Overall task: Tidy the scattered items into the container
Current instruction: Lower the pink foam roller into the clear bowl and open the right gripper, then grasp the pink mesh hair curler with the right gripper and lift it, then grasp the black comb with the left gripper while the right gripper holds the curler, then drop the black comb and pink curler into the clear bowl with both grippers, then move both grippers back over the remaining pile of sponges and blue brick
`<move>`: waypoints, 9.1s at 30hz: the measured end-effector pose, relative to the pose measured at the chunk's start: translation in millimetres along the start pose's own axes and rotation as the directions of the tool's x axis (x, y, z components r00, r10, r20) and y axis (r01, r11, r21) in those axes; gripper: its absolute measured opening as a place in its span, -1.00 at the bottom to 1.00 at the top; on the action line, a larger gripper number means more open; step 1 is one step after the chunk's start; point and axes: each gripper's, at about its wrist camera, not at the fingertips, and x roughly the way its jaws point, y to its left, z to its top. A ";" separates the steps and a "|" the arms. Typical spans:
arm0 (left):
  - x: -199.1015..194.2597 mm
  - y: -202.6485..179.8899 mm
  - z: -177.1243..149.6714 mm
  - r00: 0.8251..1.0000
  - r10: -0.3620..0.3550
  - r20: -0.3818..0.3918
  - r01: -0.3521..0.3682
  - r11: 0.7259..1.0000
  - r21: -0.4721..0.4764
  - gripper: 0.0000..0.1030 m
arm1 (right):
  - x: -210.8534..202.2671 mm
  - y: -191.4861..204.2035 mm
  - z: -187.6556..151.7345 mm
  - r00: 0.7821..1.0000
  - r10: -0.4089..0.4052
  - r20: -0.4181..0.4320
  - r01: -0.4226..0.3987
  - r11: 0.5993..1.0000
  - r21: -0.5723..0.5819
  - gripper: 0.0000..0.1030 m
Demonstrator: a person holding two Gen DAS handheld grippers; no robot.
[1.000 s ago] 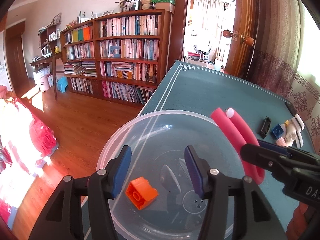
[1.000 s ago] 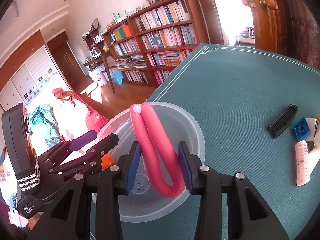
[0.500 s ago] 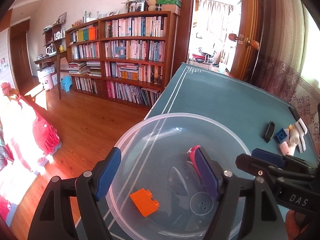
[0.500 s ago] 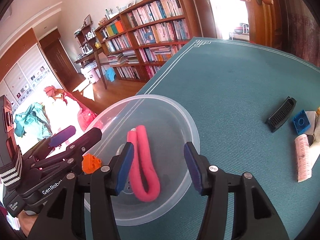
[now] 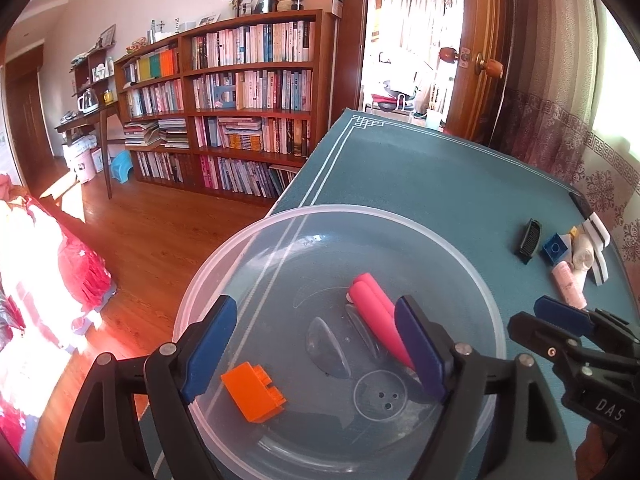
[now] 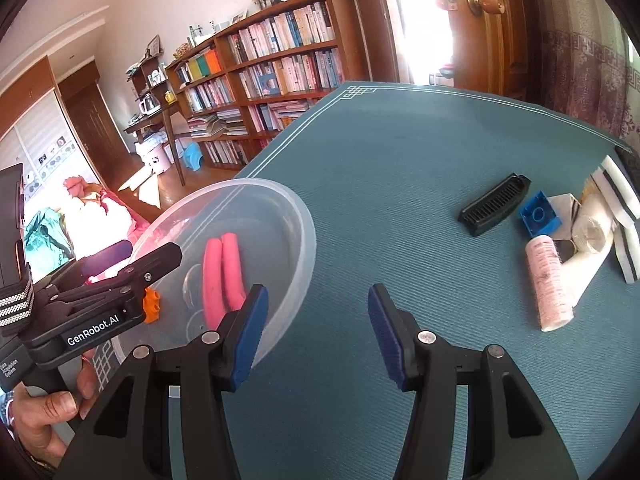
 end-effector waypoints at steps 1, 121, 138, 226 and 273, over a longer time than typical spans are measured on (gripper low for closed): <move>0.0 -1.6 -0.2 1.000 -0.001 -0.001 0.001 1.000 0.002 0.65 | -2.0 -5.0 -1.3 1.000 -0.010 0.002 0.010 1.000 0.012 0.08; 55.1 -241.7 38.7 0.955 -0.268 -0.127 0.294 0.914 0.280 -0.42 | -74.0 -197.7 -72.0 0.992 -0.119 0.036 0.095 0.916 0.389 -0.40; 7.6 -173.1 34.2 0.966 -0.256 -0.047 0.260 0.943 0.208 -0.42 | -81.6 -137.6 -58.4 0.997 -0.031 0.072 0.004 0.939 0.344 -0.40; 19.0 -31.5 3.0 0.997 -0.023 -0.074 0.024 1.000 0.012 0.67 | -15.5 -45.8 -1.3 0.998 0.052 0.023 -0.056 0.977 0.207 0.05; 24.3 -232.1 0.0 0.952 -0.243 -0.185 0.293 0.900 0.324 0.97 | -79.2 -275.2 -8.9 0.988 -0.147 0.056 0.075 0.750 0.657 0.23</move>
